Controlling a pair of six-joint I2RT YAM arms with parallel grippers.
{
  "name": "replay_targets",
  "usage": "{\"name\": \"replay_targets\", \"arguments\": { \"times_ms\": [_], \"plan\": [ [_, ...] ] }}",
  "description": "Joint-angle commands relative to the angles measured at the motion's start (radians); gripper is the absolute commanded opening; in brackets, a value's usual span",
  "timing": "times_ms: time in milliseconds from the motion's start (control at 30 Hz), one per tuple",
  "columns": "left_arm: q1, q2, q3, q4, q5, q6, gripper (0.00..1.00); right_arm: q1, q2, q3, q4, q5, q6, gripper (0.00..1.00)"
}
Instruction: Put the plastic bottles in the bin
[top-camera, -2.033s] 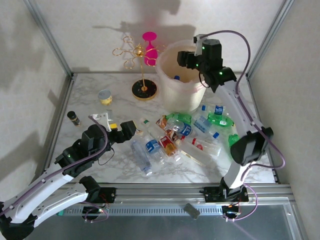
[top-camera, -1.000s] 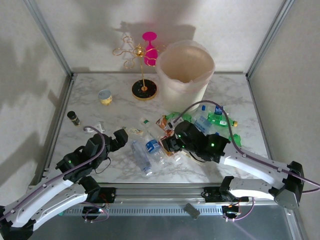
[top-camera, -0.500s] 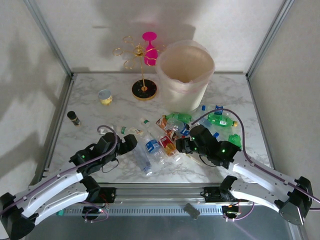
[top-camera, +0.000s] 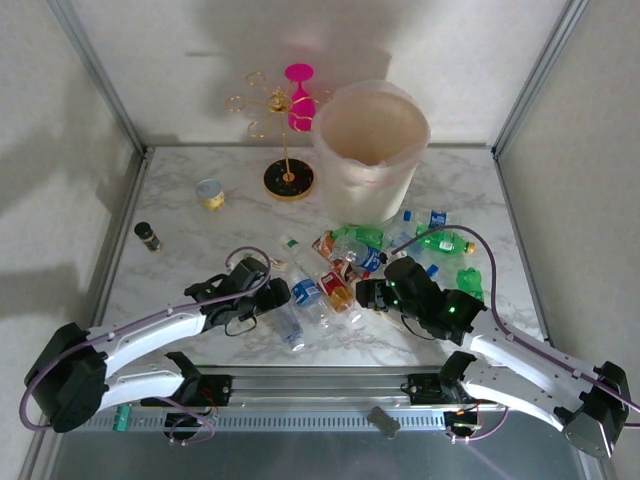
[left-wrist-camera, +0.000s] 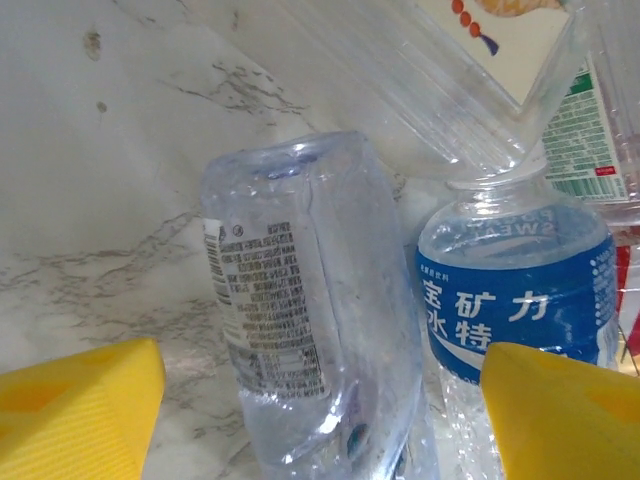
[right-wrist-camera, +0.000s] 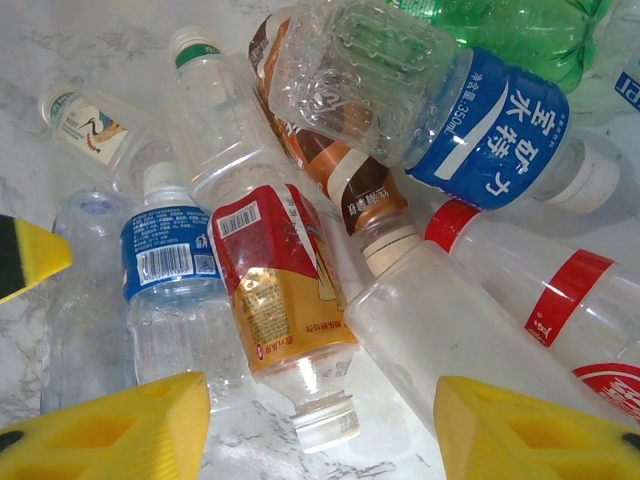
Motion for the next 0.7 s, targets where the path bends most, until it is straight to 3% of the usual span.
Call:
{"name": "replay_targets", "arguments": {
  "times_ms": [0,333,667],
  "plan": [
    [0.016,0.054,0.029,0.031,-0.001,0.002,0.83,-0.004,-0.014,-0.019,0.033,0.003,0.017,0.62],
    [0.036,0.2,0.056,0.123,-0.004,0.012,0.73,-0.005,-0.037,0.001,0.019,0.012,0.012,0.63],
    [0.054,0.177,0.063,0.06,-0.038,0.055,0.56,-0.004,-0.016,0.044,0.016,-0.008,0.008,0.63]
  ]
}}
